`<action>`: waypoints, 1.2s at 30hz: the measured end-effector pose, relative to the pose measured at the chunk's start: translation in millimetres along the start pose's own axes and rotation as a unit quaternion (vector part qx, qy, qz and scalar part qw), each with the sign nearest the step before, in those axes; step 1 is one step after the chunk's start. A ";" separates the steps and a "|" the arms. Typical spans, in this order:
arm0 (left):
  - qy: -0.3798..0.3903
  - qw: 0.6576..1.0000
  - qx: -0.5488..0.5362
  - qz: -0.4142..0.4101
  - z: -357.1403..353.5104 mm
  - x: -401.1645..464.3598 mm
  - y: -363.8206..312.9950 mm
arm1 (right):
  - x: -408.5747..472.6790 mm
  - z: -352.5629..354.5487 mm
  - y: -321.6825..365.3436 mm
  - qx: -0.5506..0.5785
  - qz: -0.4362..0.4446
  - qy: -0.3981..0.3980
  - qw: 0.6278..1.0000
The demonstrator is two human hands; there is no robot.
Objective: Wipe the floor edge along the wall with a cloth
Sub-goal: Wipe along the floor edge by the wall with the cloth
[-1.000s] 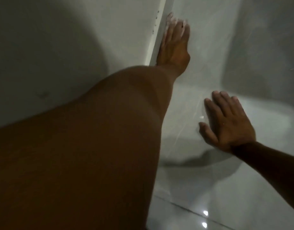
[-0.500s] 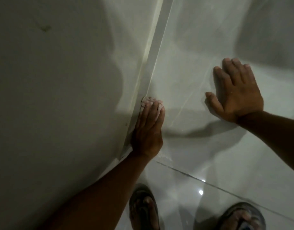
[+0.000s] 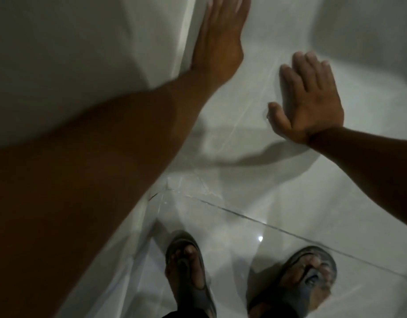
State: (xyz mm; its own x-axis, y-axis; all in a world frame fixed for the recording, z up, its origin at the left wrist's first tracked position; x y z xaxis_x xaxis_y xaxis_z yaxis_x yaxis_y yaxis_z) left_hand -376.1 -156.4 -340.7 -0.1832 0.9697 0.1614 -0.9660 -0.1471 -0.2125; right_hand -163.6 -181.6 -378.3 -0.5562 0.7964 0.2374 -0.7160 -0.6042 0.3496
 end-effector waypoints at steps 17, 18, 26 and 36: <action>0.026 0.999 0.004 -0.035 21.7 -212.4 15.3 | -1.2 0.9 0.8 0.006 0.000 -0.017 1.000; 0.015 0.999 0.001 -0.036 19.5 -197.6 14.5 | -1.1 0.9 0.8 0.004 0.001 -0.019 1.000; 0.007 0.997 0.043 -0.061 -13.9 -1.9 6.2 | -0.9 1.8 3.0 -0.003 -0.005 -0.013 1.000; 0.047 0.998 -0.012 -0.025 14.0 -102.8 6.0 | -1.1 4.8 5.1 -0.015 0.002 0.009 1.000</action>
State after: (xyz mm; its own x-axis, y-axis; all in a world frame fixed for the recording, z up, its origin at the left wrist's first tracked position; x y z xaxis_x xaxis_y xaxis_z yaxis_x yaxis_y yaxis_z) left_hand -365.5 -259.6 -345.0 -0.1148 0.9901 0.0812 -0.9687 -0.0935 -0.2299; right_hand -164.6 -185.4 -372.5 -0.5664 0.7935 0.2225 -0.7256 -0.6081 0.3220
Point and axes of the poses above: each hand's wrist, its own x-axis towards the middle knuckle, its own z-axis out of the back of the hand, y = z × x, the point moved 6 cm from there along x, towards the middle knuckle, and after that the axes turned 11 degrees about -y, right-handed, at the moved point
